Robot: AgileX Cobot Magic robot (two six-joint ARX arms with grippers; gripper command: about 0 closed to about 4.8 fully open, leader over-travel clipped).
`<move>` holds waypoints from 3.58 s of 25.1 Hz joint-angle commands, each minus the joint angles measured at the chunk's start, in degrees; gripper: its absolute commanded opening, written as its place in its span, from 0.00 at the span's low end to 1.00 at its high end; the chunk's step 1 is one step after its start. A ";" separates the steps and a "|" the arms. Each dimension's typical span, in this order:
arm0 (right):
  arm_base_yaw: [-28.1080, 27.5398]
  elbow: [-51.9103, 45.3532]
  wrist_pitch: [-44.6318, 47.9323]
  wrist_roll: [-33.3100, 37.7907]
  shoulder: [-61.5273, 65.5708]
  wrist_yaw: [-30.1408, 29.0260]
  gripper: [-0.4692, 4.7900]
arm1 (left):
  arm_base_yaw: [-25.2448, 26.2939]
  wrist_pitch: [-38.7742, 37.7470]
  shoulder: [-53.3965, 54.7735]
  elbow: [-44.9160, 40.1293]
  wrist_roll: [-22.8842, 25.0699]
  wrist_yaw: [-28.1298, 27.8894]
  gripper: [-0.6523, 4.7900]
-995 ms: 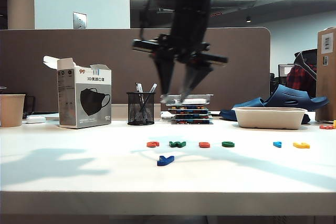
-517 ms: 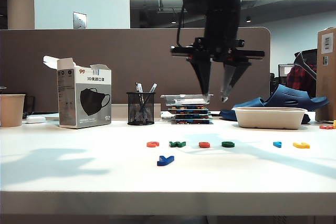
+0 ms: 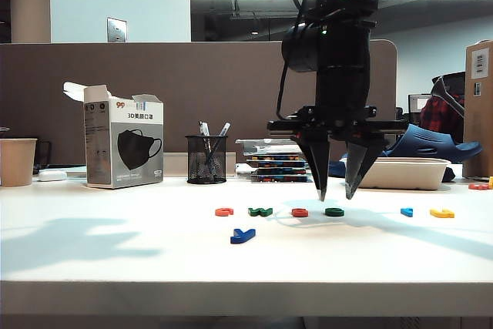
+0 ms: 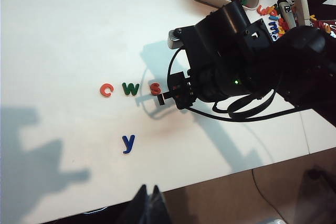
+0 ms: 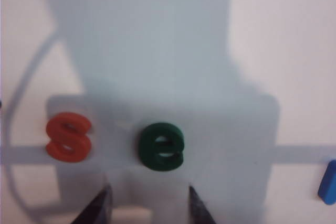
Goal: Select the appropriate letters from the row of letter magnets placed on the table to arrange into the word "yes".
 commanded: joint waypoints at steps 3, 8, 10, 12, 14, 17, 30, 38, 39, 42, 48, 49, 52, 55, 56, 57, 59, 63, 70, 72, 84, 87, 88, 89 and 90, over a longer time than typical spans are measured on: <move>0.04 -0.85 3.98 -1.44 0.22 0.26 0.43 | 0.00 0.37 -0.22 0.20 -0.15 -0.24 0.11; -0.04 -0.85 4.66 -2.32 0.87 0.46 0.43 | 0.00 0.37 -0.22 0.20 -0.15 -0.24 0.11; -0.22 -0.85 4.52 -2.95 1.03 0.44 0.43 | 0.00 0.37 -0.22 0.20 -0.15 -0.26 0.11; -0.33 -0.85 4.52 -2.95 1.33 0.68 0.43 | 0.00 0.37 -0.22 0.20 -0.15 -0.24 0.11; -0.52 -0.85 4.66 -2.97 1.36 0.68 0.43 | 0.00 0.37 -0.22 0.20 -0.15 -0.24 0.11; -0.85 -0.85 4.87 -2.97 1.53 0.35 0.43 | 0.00 0.37 -0.22 0.20 -0.15 -0.24 0.11; -1.01 -0.87 4.57 -2.97 2.56 -1.18 0.43 | 0.00 0.37 -0.22 0.20 -0.15 -0.24 0.11; -1.05 -0.87 4.31 -2.99 3.17 -1.20 0.43 | 0.00 0.37 -0.22 0.20 -0.15 -0.24 0.11; -1.05 -0.90 4.24 -2.99 3.26 -1.20 0.43 | 0.00 0.37 -0.22 0.20 -0.15 -0.24 0.11; -1.05 -0.90 4.22 -2.99 3.45 -1.22 0.41 | 0.00 0.37 -0.22 0.20 -0.15 -0.24 0.11; -1.05 -0.90 4.20 -2.99 3.48 -1.09 0.40 | 0.00 0.37 -0.22 0.20 -0.15 -0.24 0.11; -1.05 -0.90 4.20 -2.99 3.48 -1.09 0.40 | 0.00 0.37 -0.22 0.20 -0.15 -0.24 0.11; -1.05 -0.90 4.20 -2.99 3.48 -1.09 0.34 | 0.00 0.37 -0.22 0.20 -0.15 -0.24 0.11; -1.05 -0.90 4.17 -2.99 3.48 -1.09 0.34 | 0.00 0.37 -0.22 0.20 -0.15 -0.24 0.11; -1.05 -0.90 4.17 -2.99 3.48 -1.09 0.34 | 0.00 0.37 -0.22 0.20 -0.15 -0.24 0.11; -1.05 -0.90 4.17 -2.99 3.48 -1.09 0.32 | 0.00 0.37 -0.22 0.20 -0.15 -0.24 0.11; -1.05 -0.90 4.15 -2.99 3.48 -1.09 0.30 | 0.00 0.37 -0.22 0.20 -0.15 -0.24 0.11; -1.05 -0.90 4.15 -2.99 3.48 -1.09 0.30 | 0.00 0.37 -0.22 0.20 -0.15 -0.24 0.11; -1.05 -0.90 4.17 -3.02 3.48 -1.07 0.26 | 0.00 0.37 -0.22 0.20 -0.15 -0.24 0.11; -1.05 -0.90 4.20 -3.02 3.48 -1.07 0.26 | 0.00 0.37 -0.22 0.20 -0.15 -0.24 0.11; -1.03 -0.87 3.80 -2.99 3.48 -1.05 0.26 | 0.00 0.37 -0.22 0.20 -0.15 -0.24 0.11; -1.01 -0.87 3.54 -2.97 3.45 -1.09 0.26 | 0.00 0.37 -0.22 0.20 -0.15 -0.24 0.11; -1.01 -0.85 3.52 -2.95 3.43 -1.07 0.26 | 0.00 0.37 -0.22 0.20 -0.15 -0.24 0.11; -1.01 -0.72 3.45 -2.97 3.43 -1.07 0.26 | 0.00 0.37 -0.22 0.20 -0.15 -0.24 0.11; -1.01 -0.55 3.32 -2.97 3.43 -1.07 0.26 | 0.00 0.37 -0.22 0.20 -0.15 -0.24 0.11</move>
